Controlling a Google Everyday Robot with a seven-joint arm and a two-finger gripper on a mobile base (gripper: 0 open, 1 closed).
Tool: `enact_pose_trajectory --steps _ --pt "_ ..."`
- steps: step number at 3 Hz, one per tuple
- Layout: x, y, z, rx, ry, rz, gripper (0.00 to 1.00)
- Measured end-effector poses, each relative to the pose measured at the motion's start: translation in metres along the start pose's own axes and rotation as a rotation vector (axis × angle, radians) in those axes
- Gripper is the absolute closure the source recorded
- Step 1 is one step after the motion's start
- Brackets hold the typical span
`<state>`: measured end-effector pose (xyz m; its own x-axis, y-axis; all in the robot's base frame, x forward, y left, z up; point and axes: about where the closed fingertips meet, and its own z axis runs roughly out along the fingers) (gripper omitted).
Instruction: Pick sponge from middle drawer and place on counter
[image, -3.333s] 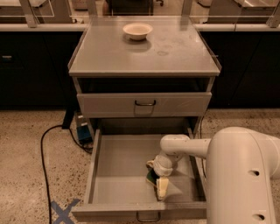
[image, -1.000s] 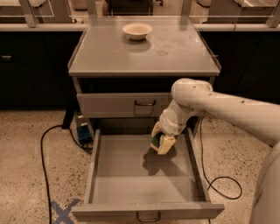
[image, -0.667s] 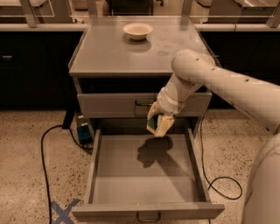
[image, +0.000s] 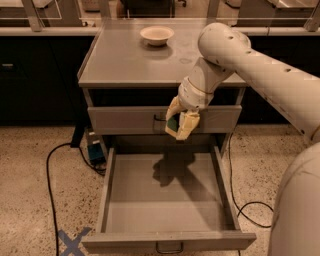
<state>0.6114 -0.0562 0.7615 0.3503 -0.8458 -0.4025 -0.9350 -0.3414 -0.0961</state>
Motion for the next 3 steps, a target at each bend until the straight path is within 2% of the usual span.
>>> enact_pose_trajectory --steps 1,2,3 --pt "-0.006 -0.008 -0.007 0.001 0.021 -0.015 1.0" --pt "-0.032 -0.028 -0.057 0.035 0.063 -0.032 1.0" --pt "-0.06 -0.053 -0.122 0.1 0.105 -0.065 1.0"
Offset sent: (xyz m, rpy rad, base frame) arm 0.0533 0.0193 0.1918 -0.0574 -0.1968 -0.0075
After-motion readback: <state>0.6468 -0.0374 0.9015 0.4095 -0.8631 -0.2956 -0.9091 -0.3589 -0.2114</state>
